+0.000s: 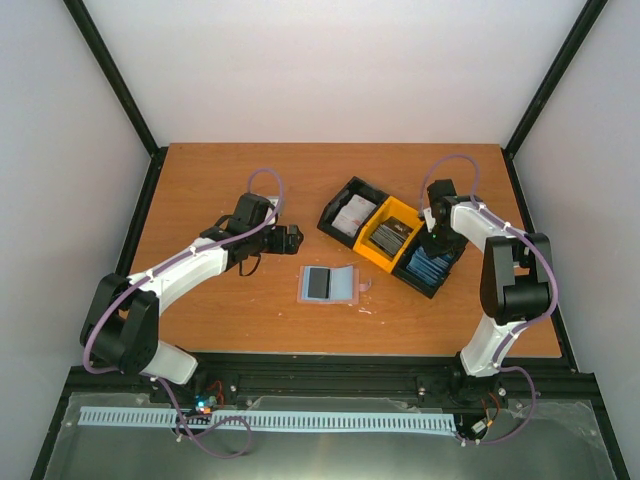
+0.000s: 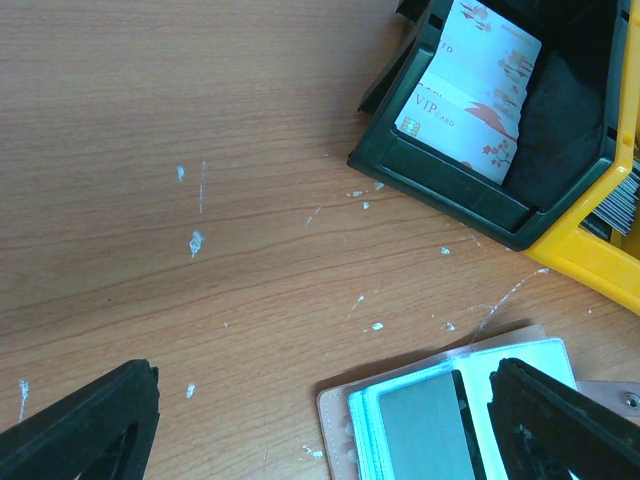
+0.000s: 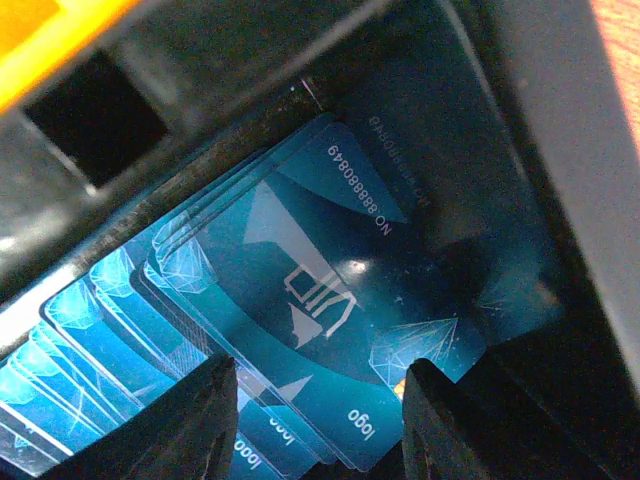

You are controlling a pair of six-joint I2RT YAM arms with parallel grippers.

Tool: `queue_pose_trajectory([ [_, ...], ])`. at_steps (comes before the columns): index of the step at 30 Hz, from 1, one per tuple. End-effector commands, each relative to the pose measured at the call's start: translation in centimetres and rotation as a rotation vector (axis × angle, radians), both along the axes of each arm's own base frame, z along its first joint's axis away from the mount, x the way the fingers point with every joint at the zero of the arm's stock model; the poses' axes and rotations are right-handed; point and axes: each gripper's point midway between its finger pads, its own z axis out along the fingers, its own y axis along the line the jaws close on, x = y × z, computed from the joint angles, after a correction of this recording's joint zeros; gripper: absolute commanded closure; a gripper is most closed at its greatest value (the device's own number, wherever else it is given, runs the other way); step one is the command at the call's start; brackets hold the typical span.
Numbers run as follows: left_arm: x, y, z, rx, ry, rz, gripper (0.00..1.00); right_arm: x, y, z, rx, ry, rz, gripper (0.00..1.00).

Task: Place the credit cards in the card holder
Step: Pick up the credit card from the storage box.

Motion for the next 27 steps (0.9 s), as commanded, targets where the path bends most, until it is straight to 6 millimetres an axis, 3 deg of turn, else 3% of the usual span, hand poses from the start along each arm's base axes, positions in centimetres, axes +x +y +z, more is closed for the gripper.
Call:
queue_pose_trajectory([
  [1,0.5,0.1,0.0,0.018,-0.021,-0.007,0.09,0.6,0.0,1.0,-0.005,-0.022,0.0,0.54],
  [17,0.4,0.3,-0.2,0.022,-0.019,-0.002,0.09,0.7,-0.1,-0.3,-0.011,0.011,-0.008,0.53],
  [27,0.4,0.3,-0.2,0.025,-0.019,-0.001,0.09,1.1,-0.8,0.5,-0.046,-0.014,-0.023,0.55],
])
